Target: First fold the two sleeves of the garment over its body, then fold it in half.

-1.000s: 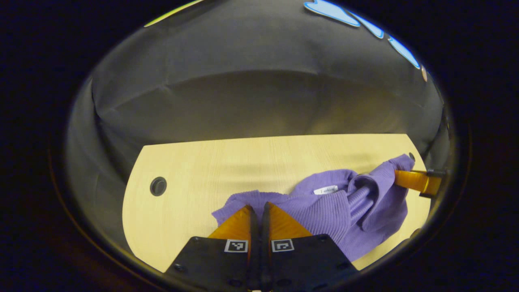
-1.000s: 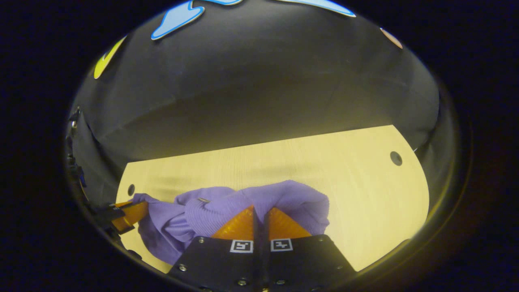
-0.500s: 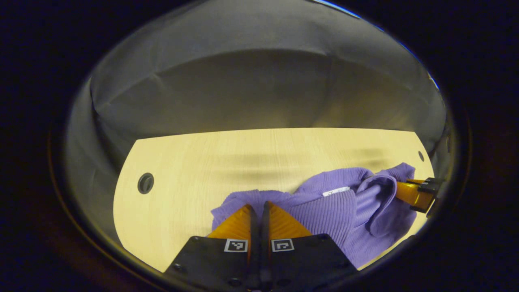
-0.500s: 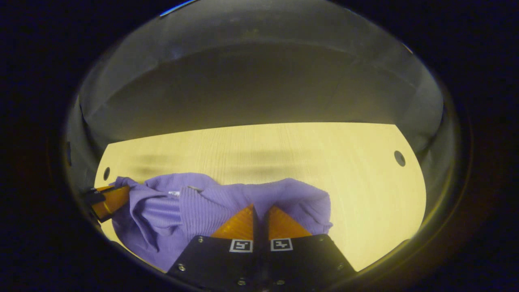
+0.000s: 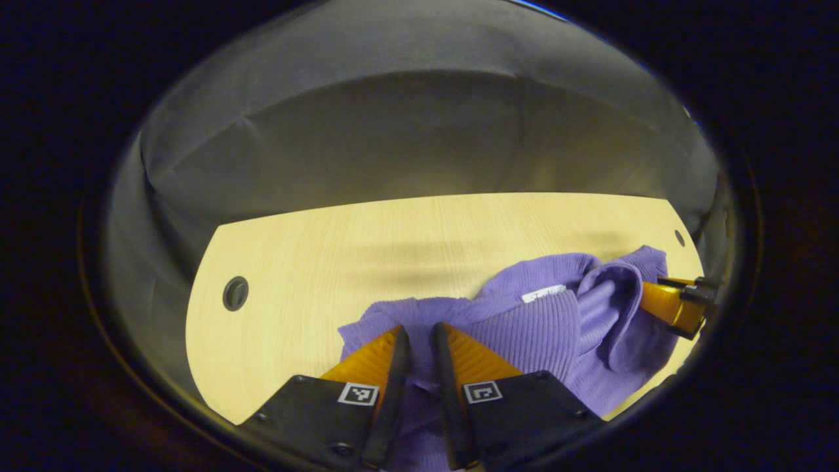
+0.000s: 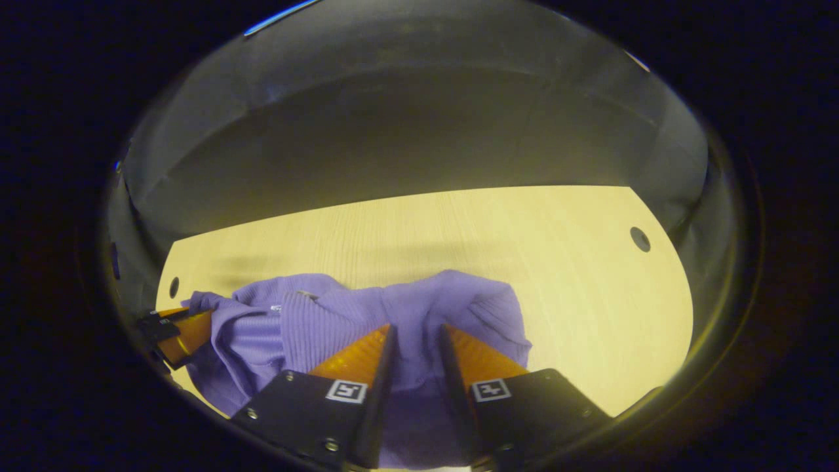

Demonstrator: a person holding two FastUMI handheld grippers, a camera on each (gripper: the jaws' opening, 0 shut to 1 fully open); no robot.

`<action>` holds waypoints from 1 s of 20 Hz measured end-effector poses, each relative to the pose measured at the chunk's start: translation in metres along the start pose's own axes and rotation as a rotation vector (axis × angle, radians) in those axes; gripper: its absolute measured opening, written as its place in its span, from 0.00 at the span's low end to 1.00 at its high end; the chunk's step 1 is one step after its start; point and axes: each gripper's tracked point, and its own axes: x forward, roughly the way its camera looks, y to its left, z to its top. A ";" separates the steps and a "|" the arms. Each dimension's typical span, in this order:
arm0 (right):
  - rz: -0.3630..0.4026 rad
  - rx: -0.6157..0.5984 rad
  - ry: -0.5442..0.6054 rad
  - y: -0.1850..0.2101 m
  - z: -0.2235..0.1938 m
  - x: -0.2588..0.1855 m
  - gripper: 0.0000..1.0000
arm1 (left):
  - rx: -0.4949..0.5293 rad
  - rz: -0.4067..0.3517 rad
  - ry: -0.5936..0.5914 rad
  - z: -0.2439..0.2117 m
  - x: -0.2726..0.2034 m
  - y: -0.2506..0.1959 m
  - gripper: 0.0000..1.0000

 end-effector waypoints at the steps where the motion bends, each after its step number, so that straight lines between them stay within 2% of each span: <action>1: 0.004 0.005 -0.010 -0.001 0.001 -0.005 0.49 | -0.001 -0.007 0.001 -0.004 -0.004 -0.003 0.43; 3: 0.010 0.007 -0.041 -0.001 0.006 -0.020 0.47 | -0.014 -0.020 -0.012 -0.006 -0.017 -0.007 0.61; 12: 0.070 -0.035 -0.167 0.015 0.006 -0.121 0.47 | -0.051 -0.037 -0.147 -0.001 -0.120 -0.011 0.62; 20: 0.117 -0.046 -0.298 0.001 -0.014 -0.240 0.46 | -0.012 -0.006 -0.362 0.001 -0.261 -0.034 0.62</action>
